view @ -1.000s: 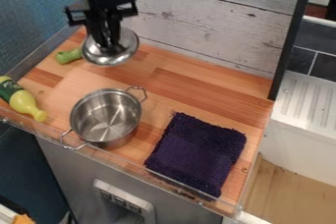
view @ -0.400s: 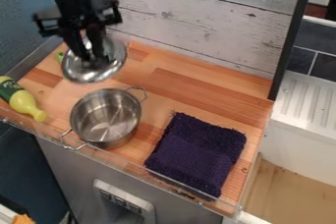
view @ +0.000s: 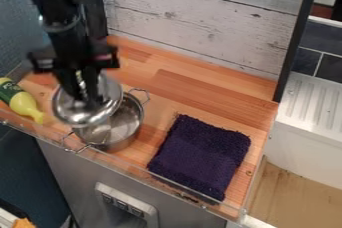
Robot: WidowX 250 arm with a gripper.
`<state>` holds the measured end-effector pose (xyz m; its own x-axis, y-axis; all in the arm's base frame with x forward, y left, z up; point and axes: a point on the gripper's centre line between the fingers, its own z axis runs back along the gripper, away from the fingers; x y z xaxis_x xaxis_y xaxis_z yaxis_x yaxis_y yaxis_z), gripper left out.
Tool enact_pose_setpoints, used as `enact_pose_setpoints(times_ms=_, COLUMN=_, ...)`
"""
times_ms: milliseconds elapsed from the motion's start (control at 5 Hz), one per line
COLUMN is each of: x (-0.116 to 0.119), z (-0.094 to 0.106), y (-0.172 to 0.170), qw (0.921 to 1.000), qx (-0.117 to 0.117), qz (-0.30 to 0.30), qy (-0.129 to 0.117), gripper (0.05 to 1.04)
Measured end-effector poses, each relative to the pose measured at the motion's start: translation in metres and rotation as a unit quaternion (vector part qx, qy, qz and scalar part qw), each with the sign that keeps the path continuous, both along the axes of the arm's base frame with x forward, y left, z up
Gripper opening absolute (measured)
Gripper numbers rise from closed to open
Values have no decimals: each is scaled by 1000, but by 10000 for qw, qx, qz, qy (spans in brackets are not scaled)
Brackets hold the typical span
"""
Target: Close the silver pot
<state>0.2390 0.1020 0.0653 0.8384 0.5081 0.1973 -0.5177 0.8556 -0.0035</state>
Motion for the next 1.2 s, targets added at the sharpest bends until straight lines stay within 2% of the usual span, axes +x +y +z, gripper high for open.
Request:
enact_pose_setpoints(times_ms=400, x=-6, z=-24, y=-8, qw=9994, qx=207, qz=-274, qy=99, gripper=285)
enact_pose_setpoints(times_ms=600, x=-2, z=-29, y=-13, qw=9993, qx=190, qz=-303, qy=132, gripper=285)
enact_pose_setpoints(times_ms=800, x=5, z=-27, y=-18, qw=9992, qx=198, qz=-335, qy=91, gripper=285)
enact_pose_setpoints(times_ms=1200, x=19, z=-21, y=-18, qw=9999, qx=57, qz=-156, qy=30, gripper=285)
